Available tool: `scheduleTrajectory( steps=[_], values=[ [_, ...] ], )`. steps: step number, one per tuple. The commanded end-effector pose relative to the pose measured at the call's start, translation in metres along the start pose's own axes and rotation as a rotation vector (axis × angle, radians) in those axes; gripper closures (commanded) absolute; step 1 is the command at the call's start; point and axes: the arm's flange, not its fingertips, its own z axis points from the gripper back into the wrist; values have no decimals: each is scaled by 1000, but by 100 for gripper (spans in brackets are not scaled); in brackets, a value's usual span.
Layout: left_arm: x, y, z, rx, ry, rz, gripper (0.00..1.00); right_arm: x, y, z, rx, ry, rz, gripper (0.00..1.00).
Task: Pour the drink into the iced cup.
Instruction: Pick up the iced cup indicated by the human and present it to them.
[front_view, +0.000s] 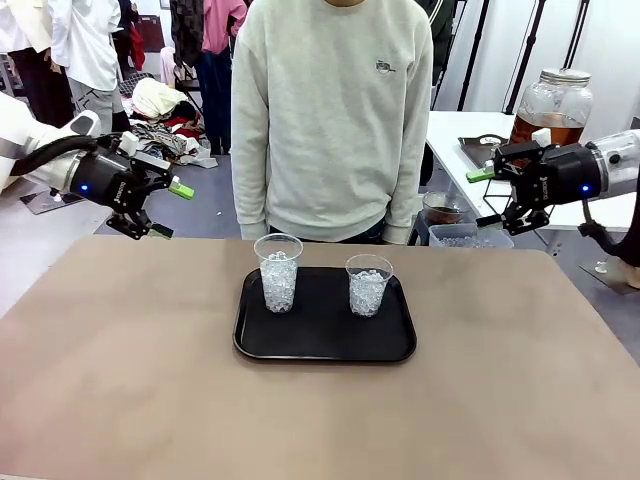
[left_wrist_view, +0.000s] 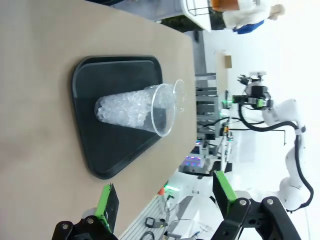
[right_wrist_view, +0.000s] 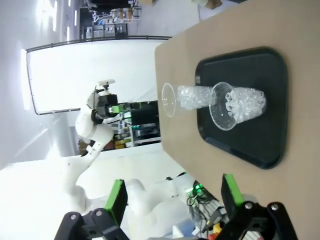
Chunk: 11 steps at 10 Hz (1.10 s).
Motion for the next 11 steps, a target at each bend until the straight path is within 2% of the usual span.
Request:
scheduleTrajectory(
  steps=[1,5,11],
  values=[
    [9,11,0,-95,21,8,0,13,-4,-2,61,38,-42,0],
    [1,29,-5,-179,60,13,0,16,-26,-8,100,80,-70,0],
    [1,29,-6,-144,63,30,0,10,-31,-10,65,83,-83,0]
  ],
)
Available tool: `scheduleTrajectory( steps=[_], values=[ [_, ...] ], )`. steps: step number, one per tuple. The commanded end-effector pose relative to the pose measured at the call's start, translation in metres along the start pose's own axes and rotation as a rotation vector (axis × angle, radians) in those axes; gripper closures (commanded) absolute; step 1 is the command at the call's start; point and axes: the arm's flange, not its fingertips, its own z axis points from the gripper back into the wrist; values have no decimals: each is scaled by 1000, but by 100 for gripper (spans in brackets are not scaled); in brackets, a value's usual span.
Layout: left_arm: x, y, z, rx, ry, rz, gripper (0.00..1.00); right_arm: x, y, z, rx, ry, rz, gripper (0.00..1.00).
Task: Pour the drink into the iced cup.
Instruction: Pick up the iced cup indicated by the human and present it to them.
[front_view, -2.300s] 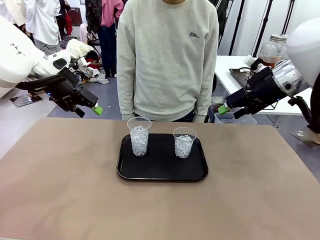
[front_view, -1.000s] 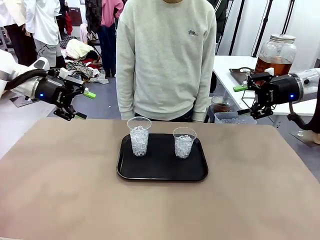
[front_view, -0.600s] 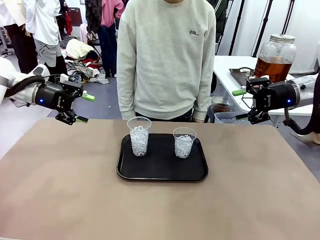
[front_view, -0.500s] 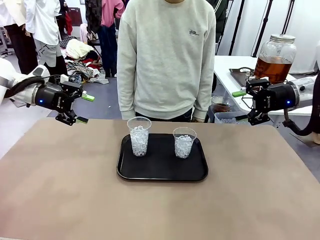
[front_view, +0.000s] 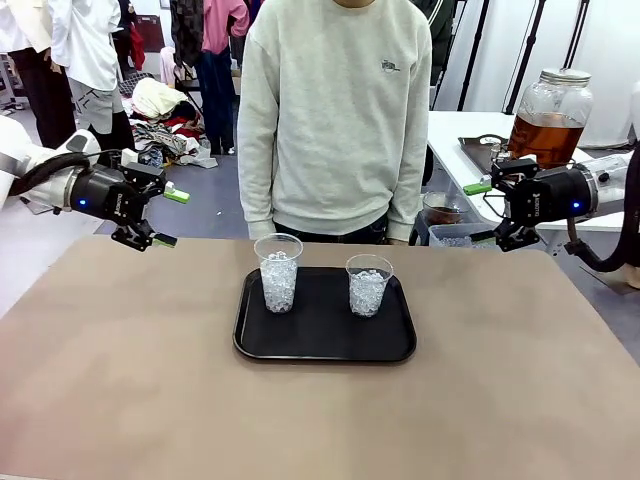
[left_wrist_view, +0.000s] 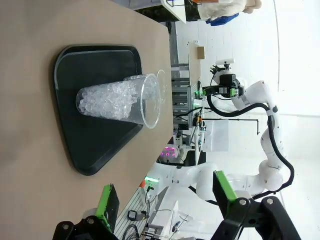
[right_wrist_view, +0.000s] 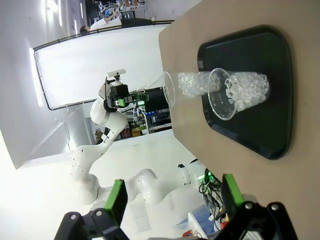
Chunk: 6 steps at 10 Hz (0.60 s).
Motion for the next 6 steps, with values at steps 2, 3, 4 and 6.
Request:
scheduleTrajectory(
  steps=[2,3,4,6],
  values=[
    [0,1,1,-2,-2,2,0,0,1,0,2,-1,-1,0],
    [0,1,1,-2,-2,2,0,0,1,0,2,-1,-1,0],
    [0,1,1,-2,-2,2,0,0,1,0,2,-1,-1,0],
    [0,1,1,-2,-2,2,0,0,1,0,2,-1,-1,0]
  ],
)
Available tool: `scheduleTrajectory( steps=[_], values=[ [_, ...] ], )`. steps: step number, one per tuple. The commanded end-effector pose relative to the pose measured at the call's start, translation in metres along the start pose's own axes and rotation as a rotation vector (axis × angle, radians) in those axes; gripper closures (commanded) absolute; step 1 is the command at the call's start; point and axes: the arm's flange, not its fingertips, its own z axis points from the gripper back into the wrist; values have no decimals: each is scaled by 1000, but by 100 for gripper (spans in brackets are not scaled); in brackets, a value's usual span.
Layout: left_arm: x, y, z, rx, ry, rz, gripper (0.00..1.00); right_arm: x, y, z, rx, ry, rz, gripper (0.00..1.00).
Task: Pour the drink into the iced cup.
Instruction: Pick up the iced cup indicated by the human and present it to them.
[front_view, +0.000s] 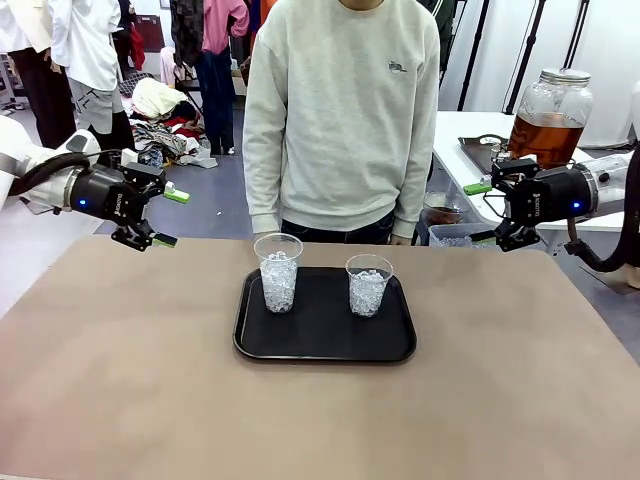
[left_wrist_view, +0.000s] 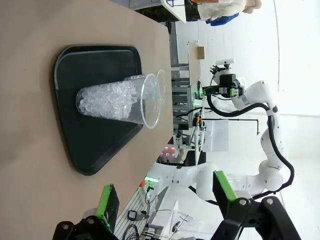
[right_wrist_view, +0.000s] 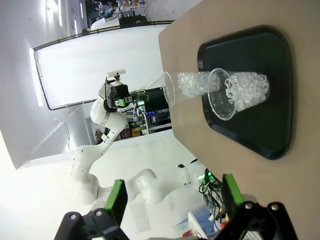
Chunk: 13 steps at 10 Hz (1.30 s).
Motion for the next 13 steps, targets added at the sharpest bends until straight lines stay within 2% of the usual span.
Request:
scheduleTrajectory(
  steps=[1,13],
  values=[
    [0,1,1,-2,-2,1,0,0,1,0,2,-1,-1,0],
    [0,1,1,-2,-2,1,0,0,1,0,2,-1,-1,0]
  ],
)
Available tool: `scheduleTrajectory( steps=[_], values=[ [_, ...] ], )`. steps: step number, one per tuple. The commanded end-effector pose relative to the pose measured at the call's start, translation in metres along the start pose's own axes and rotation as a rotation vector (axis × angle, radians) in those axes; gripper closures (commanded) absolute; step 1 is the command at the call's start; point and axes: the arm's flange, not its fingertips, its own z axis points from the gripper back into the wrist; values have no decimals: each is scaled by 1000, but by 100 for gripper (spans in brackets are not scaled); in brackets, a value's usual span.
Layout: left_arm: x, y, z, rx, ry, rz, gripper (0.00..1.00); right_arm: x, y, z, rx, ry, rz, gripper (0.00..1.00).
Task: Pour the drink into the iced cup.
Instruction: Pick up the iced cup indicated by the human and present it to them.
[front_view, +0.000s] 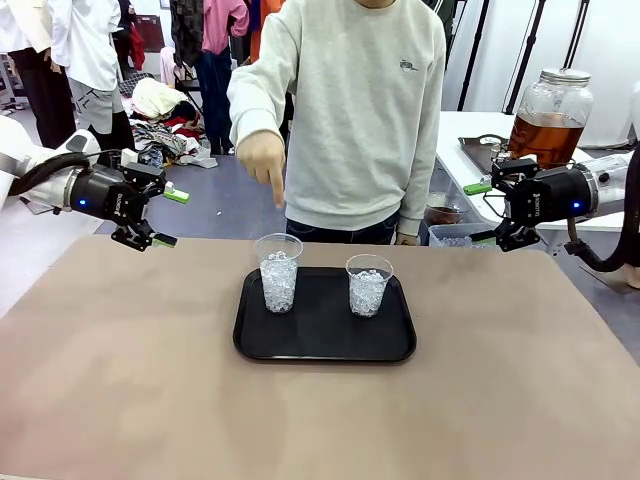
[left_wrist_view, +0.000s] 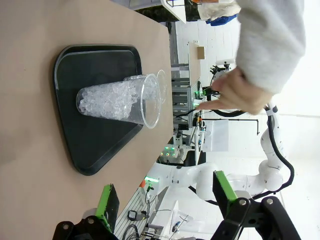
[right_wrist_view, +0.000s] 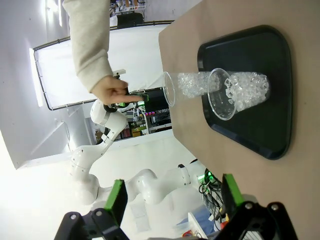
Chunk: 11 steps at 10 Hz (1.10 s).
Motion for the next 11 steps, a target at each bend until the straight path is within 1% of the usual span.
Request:
scheduleTrajectory(
  steps=[1,11],
  values=[
    [0,1,1,-2,-1,1,0,0,1,0,2,-1,-1,0],
    [0,1,1,-2,-1,1,0,0,1,0,2,-1,-1,0]
  ],
)
